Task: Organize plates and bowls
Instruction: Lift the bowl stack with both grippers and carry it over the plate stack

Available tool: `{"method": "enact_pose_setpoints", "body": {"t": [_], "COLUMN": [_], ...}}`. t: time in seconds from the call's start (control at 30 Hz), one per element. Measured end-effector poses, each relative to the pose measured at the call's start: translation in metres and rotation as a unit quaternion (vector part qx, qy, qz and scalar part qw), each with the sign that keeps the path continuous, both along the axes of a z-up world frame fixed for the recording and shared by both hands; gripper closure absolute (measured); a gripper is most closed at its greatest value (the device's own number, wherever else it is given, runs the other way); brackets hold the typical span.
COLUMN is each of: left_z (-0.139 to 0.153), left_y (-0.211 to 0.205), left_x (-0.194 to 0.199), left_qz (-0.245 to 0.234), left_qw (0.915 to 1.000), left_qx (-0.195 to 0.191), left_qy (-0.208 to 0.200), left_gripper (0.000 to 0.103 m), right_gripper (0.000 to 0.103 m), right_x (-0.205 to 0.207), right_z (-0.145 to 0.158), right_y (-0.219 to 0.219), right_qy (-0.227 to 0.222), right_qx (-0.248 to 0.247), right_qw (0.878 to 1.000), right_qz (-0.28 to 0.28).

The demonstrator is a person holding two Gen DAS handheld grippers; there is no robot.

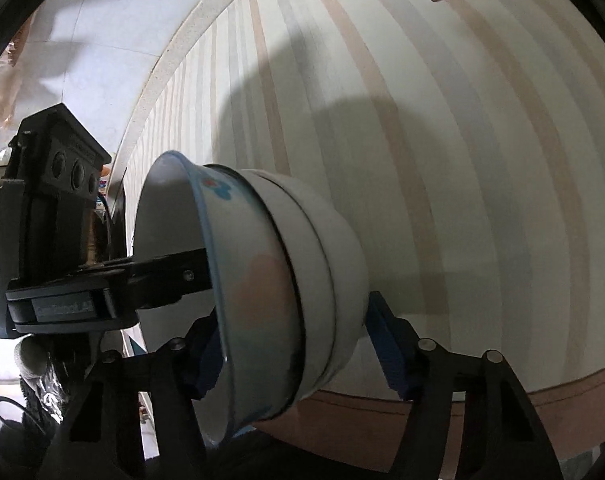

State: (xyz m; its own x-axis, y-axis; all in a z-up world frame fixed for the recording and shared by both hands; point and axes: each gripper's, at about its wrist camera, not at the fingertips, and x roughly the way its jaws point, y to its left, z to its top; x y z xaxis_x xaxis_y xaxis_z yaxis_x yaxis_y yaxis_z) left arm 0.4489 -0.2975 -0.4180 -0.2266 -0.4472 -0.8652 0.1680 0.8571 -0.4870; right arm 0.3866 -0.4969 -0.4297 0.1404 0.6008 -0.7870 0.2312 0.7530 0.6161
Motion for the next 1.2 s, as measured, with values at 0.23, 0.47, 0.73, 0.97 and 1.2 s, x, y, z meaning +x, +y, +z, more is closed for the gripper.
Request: {"method": "enact_pose_setpoints", "body": {"t": [0.23, 0.47, 0.73, 0.97, 1.2], "left_z": [0.001, 0.005, 0.016, 0.027, 0.048], "left_y": [0.002, 0.000, 0.007, 0.025, 0.061], "left_x": [-0.003, -0.005, -0.006, -0.007, -0.005], "left_qz": [0.006, 0.007, 0.016, 0.039, 0.071], "left_qw": [0.9999, 0.9995, 0.9991, 0.9983, 0.9962], "left_qx": [0.005, 0.018, 0.027, 0.032, 0.025], "left_qy": [-0.012, -0.024, -0.027, -0.030, -0.043], "left_gripper": [0.047, 0.047, 0.047, 0.047, 0.047], "right_gripper": [0.045, 0.045, 0.045, 0.045, 0.045], "right_x": [0.007, 0.013, 0.016, 0.022, 0.032], "right_z": [-0.005, -0.009, -0.009, -0.005, 0.017], "right_y": [0.002, 0.005, 0.008, 0.022, 0.052], "right_qy": [-0.004, -0.007, -0.011, 0.001, -0.012], "right_qx": [0.011, 0.020, 0.028, 0.036, 0.030], "right_qw": [1.000, 1.000, 1.000, 0.999, 0.999], "right_qz": [-0.008, -0.006, -0.003, 0.011, 0.043]}}
